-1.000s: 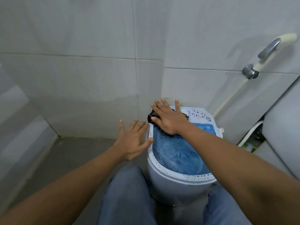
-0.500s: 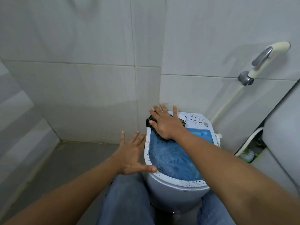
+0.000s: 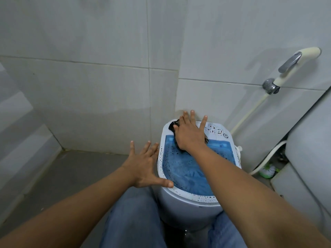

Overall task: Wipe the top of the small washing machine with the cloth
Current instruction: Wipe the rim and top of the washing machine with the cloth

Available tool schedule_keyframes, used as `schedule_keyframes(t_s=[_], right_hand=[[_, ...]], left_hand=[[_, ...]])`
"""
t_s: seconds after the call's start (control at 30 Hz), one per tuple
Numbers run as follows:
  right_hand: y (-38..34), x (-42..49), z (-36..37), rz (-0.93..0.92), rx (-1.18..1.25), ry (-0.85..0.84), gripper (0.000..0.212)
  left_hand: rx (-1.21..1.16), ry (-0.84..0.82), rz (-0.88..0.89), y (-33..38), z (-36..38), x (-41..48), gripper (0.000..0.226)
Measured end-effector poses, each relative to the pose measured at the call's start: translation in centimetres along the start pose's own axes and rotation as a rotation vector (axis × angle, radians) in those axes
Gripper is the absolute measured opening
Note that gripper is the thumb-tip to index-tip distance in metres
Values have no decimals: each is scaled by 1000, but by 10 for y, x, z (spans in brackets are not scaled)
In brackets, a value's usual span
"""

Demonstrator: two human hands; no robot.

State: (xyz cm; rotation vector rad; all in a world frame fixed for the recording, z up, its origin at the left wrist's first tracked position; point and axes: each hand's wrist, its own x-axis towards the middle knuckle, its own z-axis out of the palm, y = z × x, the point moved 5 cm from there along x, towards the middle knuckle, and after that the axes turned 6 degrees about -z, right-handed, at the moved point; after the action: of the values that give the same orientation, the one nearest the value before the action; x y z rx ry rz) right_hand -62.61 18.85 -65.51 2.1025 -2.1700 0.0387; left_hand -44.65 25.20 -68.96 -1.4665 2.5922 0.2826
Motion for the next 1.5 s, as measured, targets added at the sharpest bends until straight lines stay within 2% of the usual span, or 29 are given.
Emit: schedule_keyframes(t_s=[0.2, 0.37, 0.5, 0.6, 0.7, 0.77, 0.87, 1.0, 1.07, 1.17, 1.3, 1.5], right_hand=[[7, -10, -6, -42, 7, -26, 55], [20, -24, -9, -151, 73, -3, 47], [28, -34, -8, -137, 44, 26, 44], [32, -34, -12, -62, 279, 107, 40], [57, -28, -30, 110, 690, 305, 34], [79, -23, -47, 173, 823, 414, 33], [94, -14, -69, 0, 694, 424, 30], [86, -7, -38, -248, 473, 72, 38], [81, -11, -15, -311, 359, 2, 48], [82, -14, 1, -259, 343, 70, 50], [95, -13, 2, -95, 419, 124, 49], [105, -19, 3, 15, 456, 180, 46]], left_hand=[[0, -37, -3, -3, 0, -2, 139], [11, -44, 3, -1, -2, -1, 140], [-18, -35, 18, -3, -2, 0, 138], [-32, -31, 15, -3, 1, -1, 140], [-36, -36, 17, -3, 0, 1, 142], [-31, -45, 17, -3, -3, 2, 142], [-15, -43, 25, -1, -5, 3, 141], [6, -50, 19, 0, -5, 2, 142], [-1, -52, 15, -1, -7, 3, 141], [5, -51, 12, 0, -7, 4, 141], [35, -51, 0, 0, -6, 3, 142], [8, -34, 1, 0, -2, 2, 141]])
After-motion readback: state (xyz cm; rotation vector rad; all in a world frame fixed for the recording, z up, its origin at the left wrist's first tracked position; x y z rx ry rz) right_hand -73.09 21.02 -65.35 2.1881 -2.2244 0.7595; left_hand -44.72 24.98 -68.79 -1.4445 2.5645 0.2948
